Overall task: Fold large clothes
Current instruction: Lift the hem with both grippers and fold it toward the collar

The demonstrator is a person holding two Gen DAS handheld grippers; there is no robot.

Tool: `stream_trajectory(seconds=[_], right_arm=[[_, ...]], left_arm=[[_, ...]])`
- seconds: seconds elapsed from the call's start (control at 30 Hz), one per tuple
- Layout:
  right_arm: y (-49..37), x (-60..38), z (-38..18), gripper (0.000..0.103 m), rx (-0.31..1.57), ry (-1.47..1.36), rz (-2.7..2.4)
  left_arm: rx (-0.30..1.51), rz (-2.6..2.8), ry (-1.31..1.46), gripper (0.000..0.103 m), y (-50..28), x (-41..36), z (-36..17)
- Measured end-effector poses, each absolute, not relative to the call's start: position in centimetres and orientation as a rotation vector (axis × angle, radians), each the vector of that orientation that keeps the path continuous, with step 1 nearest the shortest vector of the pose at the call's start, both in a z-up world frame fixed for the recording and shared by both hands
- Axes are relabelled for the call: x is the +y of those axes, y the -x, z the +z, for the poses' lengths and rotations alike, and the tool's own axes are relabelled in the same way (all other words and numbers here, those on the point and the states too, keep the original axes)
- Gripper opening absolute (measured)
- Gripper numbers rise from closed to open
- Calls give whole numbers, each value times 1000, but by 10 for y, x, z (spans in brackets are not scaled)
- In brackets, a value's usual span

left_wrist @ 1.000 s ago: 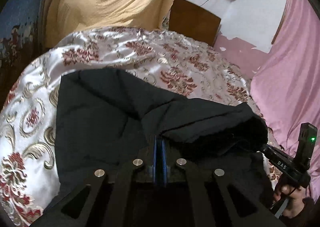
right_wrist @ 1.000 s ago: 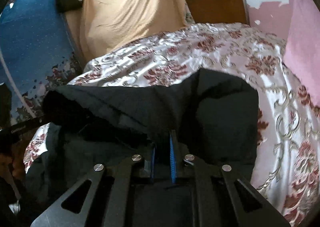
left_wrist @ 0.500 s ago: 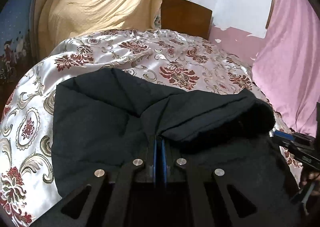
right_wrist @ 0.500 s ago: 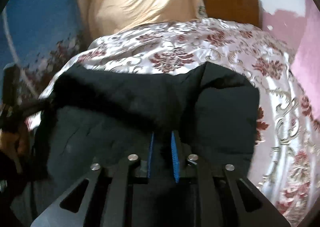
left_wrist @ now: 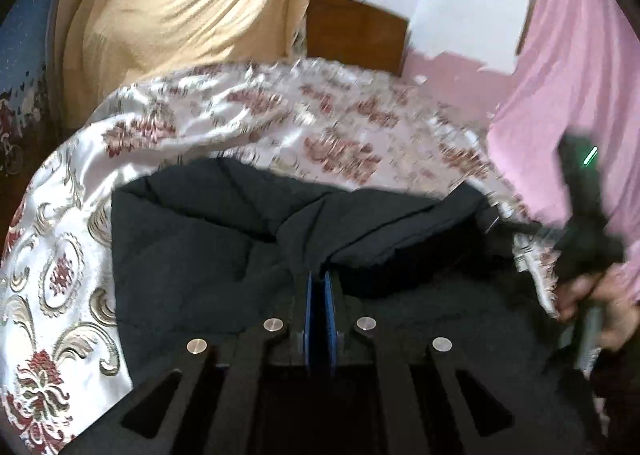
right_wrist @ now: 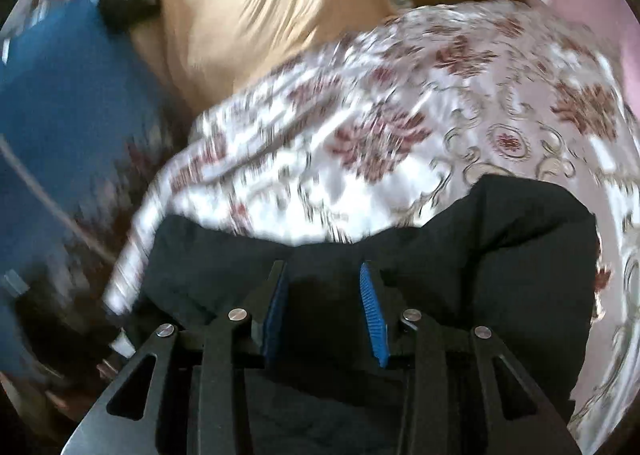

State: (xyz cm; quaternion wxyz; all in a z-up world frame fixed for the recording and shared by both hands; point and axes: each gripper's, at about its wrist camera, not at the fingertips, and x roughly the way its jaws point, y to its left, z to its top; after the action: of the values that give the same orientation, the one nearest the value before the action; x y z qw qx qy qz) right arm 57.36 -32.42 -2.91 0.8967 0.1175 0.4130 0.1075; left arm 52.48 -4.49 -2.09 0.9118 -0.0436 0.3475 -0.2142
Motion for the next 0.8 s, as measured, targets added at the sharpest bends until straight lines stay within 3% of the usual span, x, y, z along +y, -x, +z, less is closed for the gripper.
stream_trajectory(seconds=[0.1, 0.17, 0.27, 0.4, 0.47, 0.5, 0.8], right_arm=[[-556, -307, -46, 33, 844, -83, 215], [-550, -310, -48, 33, 828, -80, 208], [-544, -321, -49, 33, 820, -127, 209], [-534, -330, -51, 33, 825, -108, 214], [-533, -331, -54, 33, 842, -68, 212], [-535, -333, -55, 31, 862, -39, 202], [-604, -334, -72, 31, 1010, 2, 73]], left_arm=[[625, -483, 101, 8, -511, -38, 1], [610, -496, 130, 18, -513, -39, 15], [666, -488, 120, 22, -533, -59, 21], [877, -515, 43, 22, -573, -94, -9], [928, -502, -6, 7, -582, -99, -26], [928, -483, -60, 4, -585, -102, -35], [970, -297, -228, 3, -632, -120, -69]])
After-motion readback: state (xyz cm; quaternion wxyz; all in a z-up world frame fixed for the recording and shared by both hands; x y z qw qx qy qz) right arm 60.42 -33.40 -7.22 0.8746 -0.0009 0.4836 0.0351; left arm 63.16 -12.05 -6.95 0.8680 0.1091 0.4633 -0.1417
